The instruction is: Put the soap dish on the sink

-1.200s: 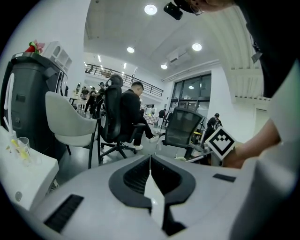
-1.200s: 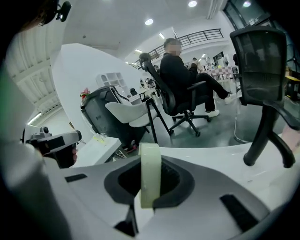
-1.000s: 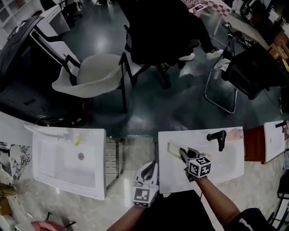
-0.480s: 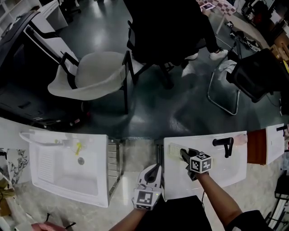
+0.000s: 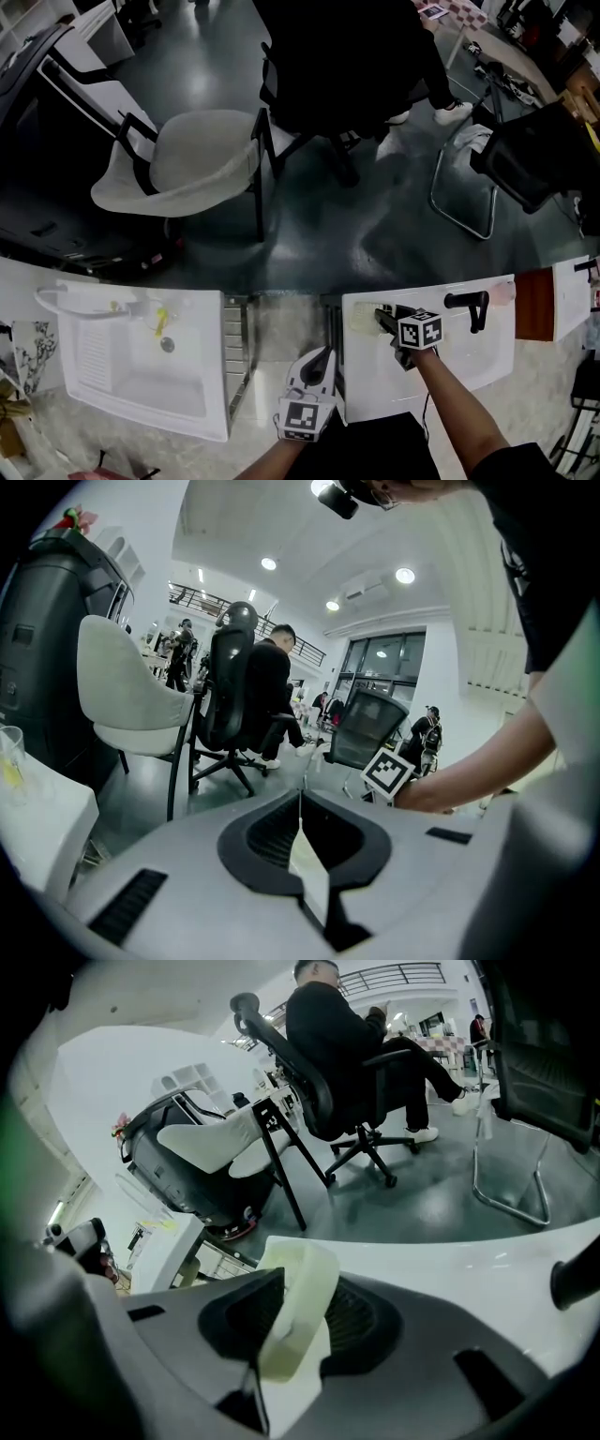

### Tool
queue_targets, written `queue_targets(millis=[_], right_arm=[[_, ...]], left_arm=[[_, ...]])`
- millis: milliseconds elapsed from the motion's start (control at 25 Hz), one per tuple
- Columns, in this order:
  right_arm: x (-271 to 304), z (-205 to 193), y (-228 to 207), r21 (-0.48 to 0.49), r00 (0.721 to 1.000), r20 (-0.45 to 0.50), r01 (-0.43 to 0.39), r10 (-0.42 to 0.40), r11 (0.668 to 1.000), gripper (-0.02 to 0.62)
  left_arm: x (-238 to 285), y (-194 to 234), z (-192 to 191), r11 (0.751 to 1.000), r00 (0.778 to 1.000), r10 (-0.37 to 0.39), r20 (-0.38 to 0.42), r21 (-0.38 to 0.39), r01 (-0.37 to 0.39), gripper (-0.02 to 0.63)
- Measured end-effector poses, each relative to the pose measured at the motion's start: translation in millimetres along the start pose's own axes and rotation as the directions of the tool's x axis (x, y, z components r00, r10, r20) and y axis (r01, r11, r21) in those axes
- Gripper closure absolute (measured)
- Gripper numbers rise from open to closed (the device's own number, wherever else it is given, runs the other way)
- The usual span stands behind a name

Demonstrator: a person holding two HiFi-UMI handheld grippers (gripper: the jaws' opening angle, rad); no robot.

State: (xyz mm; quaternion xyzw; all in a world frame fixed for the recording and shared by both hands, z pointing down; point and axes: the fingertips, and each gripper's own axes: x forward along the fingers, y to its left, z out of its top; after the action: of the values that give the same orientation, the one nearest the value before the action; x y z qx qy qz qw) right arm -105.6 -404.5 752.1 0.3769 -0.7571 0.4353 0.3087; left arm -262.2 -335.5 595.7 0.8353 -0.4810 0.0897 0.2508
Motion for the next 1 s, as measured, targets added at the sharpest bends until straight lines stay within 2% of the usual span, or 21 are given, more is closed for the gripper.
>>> queue_targets(millis=[280, 440, 800, 1000], right_arm=[[9.5, -6.0, -16.0, 0.026, 0.998, -0.051, -0.020, 0.021, 0.999, 0.427], [14.9, -7.2, -23.3, 0.018, 0.998, -0.069, -0.004, 0.005, 1.000, 0.399], [19.9, -9.5, -24.4, -0.060, 0.992, -0.071, 0.095, -0.100, 0.994, 0.359], [23.2, -13.1, -25.0, -0.191, 0.973, -0.095, 0.187, -0.208, 0.964, 0.360]], left_arm=[[4.1, 4.2, -7.0, 1.000, 1.000, 0.000, -0.017, -0.004, 0.000, 0.592], [3.7, 6.7, -11.0, 1.000, 1.000, 0.002, -0.030, -0.004, -0.002, 0.591], [1.8, 15.1, -13.1, 1.000, 0.999, 0.012, -0.035, -0.003, -0.012, 0.592], [-1.9, 20.4, -14.9, 1.000, 1.000, 0.015, -0.023, -0.021, -0.015, 0.592]])
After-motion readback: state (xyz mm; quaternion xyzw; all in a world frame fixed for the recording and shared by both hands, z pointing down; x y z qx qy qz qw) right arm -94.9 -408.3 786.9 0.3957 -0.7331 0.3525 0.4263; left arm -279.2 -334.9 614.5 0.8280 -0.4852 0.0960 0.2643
